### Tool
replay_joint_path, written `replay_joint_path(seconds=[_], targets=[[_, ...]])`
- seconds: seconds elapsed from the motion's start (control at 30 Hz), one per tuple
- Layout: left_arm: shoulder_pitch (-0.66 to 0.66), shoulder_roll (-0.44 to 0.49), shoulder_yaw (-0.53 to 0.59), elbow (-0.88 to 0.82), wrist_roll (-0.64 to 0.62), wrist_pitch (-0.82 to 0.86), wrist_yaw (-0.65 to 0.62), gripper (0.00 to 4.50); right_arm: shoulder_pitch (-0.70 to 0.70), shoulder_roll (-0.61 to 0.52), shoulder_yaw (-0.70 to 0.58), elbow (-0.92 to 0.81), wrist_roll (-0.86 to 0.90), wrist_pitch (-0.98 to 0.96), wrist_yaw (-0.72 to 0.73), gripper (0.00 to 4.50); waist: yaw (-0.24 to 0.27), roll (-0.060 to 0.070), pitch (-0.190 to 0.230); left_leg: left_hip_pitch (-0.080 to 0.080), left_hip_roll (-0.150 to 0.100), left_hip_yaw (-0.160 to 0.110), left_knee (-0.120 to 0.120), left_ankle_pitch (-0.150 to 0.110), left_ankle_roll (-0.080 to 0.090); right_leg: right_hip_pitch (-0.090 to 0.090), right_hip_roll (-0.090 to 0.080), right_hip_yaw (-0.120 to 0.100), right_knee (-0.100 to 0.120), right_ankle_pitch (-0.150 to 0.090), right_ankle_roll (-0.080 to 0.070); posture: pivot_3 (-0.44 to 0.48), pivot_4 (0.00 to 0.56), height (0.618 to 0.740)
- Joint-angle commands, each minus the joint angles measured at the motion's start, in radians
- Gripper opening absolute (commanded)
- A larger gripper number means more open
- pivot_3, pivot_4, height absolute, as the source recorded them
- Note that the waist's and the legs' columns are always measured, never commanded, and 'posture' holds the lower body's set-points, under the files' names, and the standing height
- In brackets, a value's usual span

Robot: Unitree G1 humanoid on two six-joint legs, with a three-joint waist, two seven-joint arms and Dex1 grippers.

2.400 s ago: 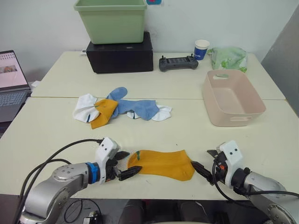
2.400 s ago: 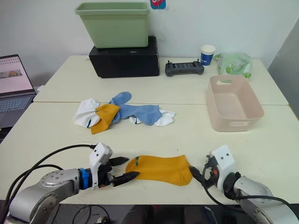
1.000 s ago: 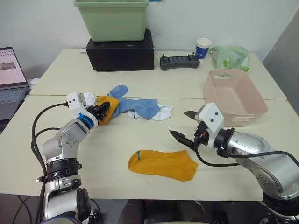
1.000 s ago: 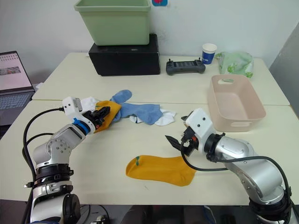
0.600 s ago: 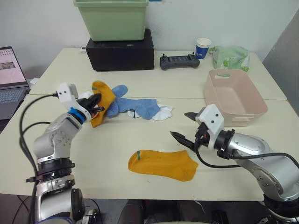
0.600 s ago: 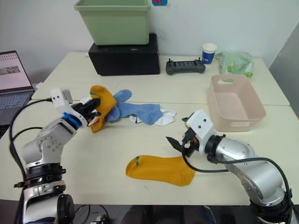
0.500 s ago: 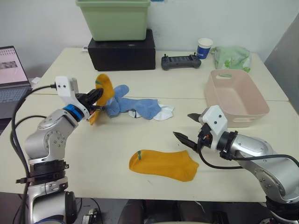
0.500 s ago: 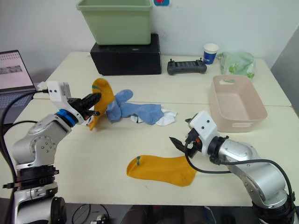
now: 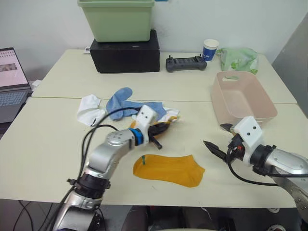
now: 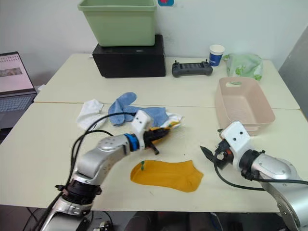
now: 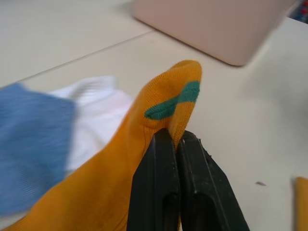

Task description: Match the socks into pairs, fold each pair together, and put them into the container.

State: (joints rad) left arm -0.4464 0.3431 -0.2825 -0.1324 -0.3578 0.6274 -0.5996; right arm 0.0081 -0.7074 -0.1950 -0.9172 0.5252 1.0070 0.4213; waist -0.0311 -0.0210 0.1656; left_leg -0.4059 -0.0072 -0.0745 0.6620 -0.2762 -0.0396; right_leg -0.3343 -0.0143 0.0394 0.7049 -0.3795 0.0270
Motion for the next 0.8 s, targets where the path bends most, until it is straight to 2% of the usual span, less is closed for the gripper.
replay_joint_path(seconds=[0.03,0.17,0.27,0.4,0.67,0.7,0.8], targets=[[-0.031,-0.034,-0.066,0.022,0.024,0.009,-0.044,0.01,0.026,0.004,-0.051,-0.081,0.021,0.028,-0.027,4.50,0.000,0.000,0.000,0.000,0.000,0.000,0.000,0.000,0.000,0.000,0.000,0.000,0.000,0.000,0.000,0.000,0.150,0.725],[-0.074,-0.100,-0.081,0.073,0.020,0.055,-0.051,0.01,0.033,0.007,-0.067,-0.102,0.028,0.050,-0.045,4.50,0.002,0.000,0.000,0.000,-0.001,0.000,0.001,0.000,0.000,0.000,0.000,0.000,0.000,0.000,0.000,0.000,0.150,0.725],[-0.101,-0.142,-0.074,0.099,0.019,0.067,-0.052,0.62,0.033,0.008,-0.071,-0.111,0.034,0.061,-0.053,4.50,0.003,0.000,0.000,0.000,-0.001,0.000,0.001,0.000,0.000,0.001,0.000,0.000,0.000,0.000,0.000,0.000,0.150,0.725],[-0.107,-0.146,-0.060,0.074,0.004,0.088,-0.080,1.85,0.030,0.005,-0.071,-0.113,0.039,0.066,-0.058,4.50,0.001,0.000,0.000,0.000,-0.001,0.000,0.000,0.000,-0.001,0.000,0.000,0.000,0.000,0.000,0.000,0.000,0.150,0.725],[-0.090,-0.057,-0.009,-0.042,-0.016,0.086,-0.137,4.32,0.007,-0.002,-0.042,-0.093,0.043,0.055,-0.061,4.50,0.002,0.000,0.000,0.000,0.000,0.000,0.001,0.001,-0.002,0.001,0.000,0.000,0.000,0.000,0.000,0.000,0.150,0.725],[-0.094,-0.038,0.009,-0.046,-0.020,0.084,-0.145,4.47,0.003,-0.004,-0.038,-0.089,0.043,0.052,-0.059,4.50,0.002,0.000,0.000,0.000,0.000,0.000,0.001,0.001,-0.002,0.001,0.000,0.001,0.000,0.000,0.000,0.000,0.150,0.725],[-0.108,0.018,0.078,-0.018,-0.026,0.062,-0.173,4.47,-0.007,-0.010,-0.031,-0.077,0.044,0.042,-0.051,4.50,0.001,0.000,0.000,0.000,0.000,0.000,0.000,0.001,-0.002,0.000,0.000,0.000,0.000,0.000,0.000,0.000,0.150,0.725]])
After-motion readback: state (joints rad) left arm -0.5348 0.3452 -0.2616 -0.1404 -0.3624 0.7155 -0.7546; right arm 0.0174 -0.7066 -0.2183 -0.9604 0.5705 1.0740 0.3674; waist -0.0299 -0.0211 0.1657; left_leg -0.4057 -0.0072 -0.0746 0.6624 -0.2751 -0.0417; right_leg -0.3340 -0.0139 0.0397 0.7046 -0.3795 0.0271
